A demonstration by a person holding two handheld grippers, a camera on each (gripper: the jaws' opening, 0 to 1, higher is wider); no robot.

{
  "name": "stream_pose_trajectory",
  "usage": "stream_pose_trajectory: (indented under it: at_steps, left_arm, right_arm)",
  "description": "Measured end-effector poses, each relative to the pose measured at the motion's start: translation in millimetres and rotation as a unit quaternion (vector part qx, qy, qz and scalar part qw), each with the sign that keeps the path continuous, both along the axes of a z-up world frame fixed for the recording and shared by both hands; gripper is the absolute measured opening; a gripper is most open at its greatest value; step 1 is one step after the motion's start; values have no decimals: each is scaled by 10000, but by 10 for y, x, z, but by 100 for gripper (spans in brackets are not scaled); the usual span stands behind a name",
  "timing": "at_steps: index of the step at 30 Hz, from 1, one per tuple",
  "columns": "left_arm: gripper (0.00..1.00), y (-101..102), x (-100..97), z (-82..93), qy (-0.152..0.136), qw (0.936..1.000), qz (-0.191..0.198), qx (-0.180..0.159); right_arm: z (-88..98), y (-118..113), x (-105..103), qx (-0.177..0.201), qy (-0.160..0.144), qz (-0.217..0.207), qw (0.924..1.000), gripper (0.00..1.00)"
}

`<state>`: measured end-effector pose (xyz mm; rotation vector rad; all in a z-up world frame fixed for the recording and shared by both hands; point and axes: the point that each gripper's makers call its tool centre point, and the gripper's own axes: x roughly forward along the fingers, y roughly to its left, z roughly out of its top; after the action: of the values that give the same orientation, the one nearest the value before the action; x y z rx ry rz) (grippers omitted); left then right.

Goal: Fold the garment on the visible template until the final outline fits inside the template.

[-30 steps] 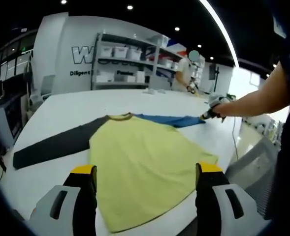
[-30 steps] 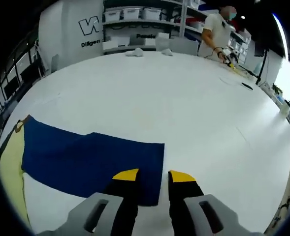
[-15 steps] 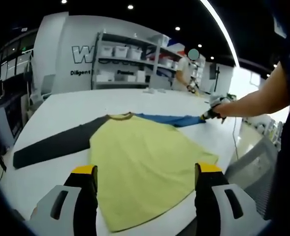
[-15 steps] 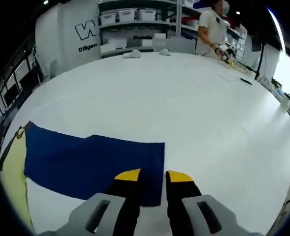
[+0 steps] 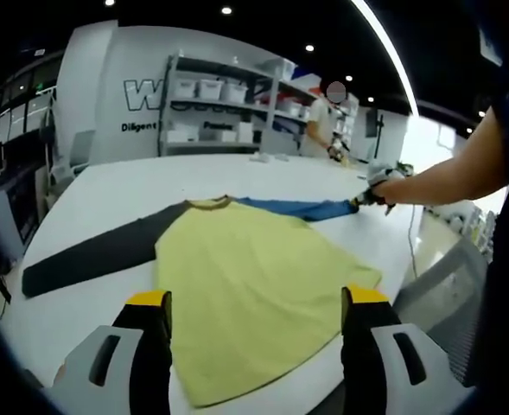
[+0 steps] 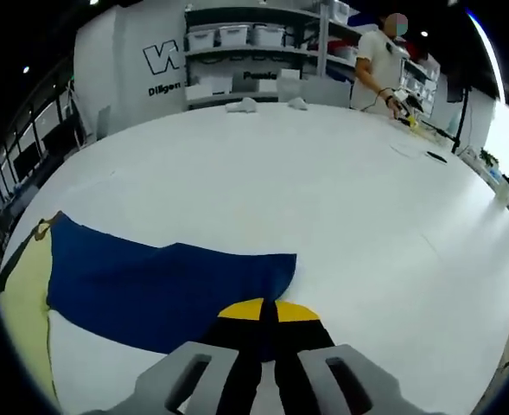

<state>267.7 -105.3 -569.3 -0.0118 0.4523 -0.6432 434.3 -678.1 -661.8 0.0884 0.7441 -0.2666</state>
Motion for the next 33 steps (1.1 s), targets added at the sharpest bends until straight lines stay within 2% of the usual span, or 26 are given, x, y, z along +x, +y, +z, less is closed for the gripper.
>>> stream_pose_trajectory:
  at_steps: [5, 16, 19, 22, 23, 27, 33]
  left_arm:
    - [75, -3, -1, 33, -61, 10000, -7, -36]
    - [75, -48, -24, 118, -216, 9996, -116, -123]
    - [75, -61, -29, 147, -271, 9994, -143, -146]
    - [75, -71, -37, 181, -339, 9991, -168, -171]
    - [75, -74, -39, 190, -355, 9991, -176, -181]
    - [75, -74, -44, 238, -455, 9986, -183, -218]
    - [75, -76, -46, 294, -572, 9978, -193, -258]
  right_arm:
    - [177, 15, 7, 59, -200, 29, 9998, 0]
    - [818, 466, 77, 164, -933, 551, 9940, 0]
    - [1032, 697, 123, 308, -1213, 734, 9894, 0]
    - [1176, 909, 160, 362, -1352, 933, 9858, 0]
    - [1262, 1060, 191, 375, -1436, 1087, 9829, 0]
    - [1379, 1341, 233, 372, -1497, 1357, 9787, 0]
    - [1666, 1937, 232, 412, -1699, 1800, 9680, 0]
